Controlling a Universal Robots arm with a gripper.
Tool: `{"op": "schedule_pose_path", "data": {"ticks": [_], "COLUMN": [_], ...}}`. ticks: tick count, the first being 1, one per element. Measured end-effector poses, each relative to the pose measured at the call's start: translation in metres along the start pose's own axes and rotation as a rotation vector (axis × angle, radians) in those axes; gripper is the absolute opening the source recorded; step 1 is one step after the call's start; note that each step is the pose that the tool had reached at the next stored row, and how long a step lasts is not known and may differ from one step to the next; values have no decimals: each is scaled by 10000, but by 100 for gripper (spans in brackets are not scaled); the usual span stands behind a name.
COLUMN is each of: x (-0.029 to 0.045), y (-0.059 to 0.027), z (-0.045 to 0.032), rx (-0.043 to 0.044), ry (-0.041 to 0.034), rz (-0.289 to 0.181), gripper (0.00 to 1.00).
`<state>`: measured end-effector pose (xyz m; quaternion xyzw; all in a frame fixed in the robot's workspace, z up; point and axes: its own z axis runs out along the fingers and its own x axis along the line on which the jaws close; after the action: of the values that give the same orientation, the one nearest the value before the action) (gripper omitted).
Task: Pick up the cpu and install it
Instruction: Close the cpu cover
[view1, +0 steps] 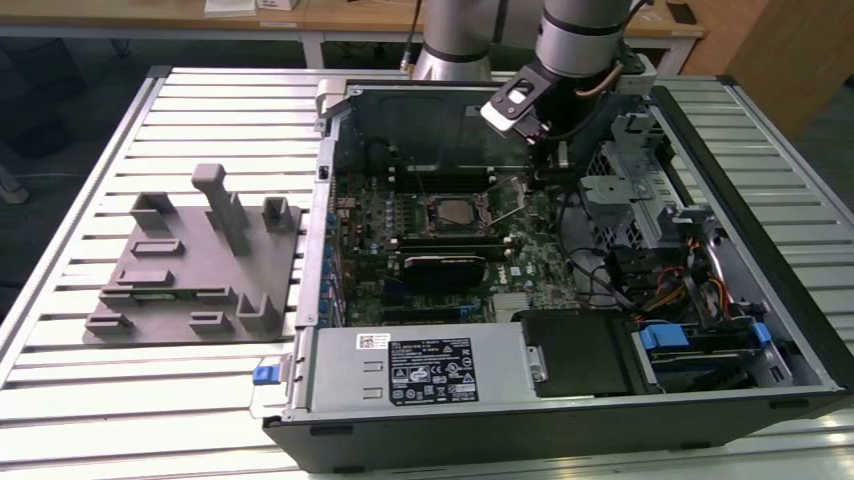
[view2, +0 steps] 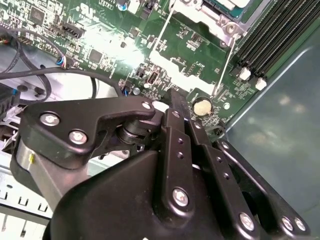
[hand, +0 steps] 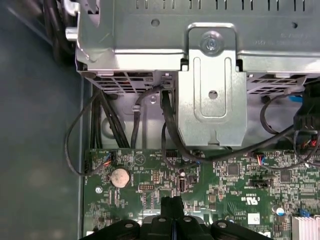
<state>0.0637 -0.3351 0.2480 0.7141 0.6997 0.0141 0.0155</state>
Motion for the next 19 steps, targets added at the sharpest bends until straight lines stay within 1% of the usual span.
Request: {"op": "schedule_pose_path", "data": {"ticks": [5, 7, 14, 16, 19], "x": [0, 0, 0, 0, -1], "y": [13, 14, 10, -12, -56], "z": [82, 112, 116, 115, 113], "rx": [7, 28, 31, 31, 32], "ry": [-10, -11, -11, -5, 25], "rz": [-1, 0, -1, -1, 1], "gripper": [11, 11, 11, 11, 11]}}
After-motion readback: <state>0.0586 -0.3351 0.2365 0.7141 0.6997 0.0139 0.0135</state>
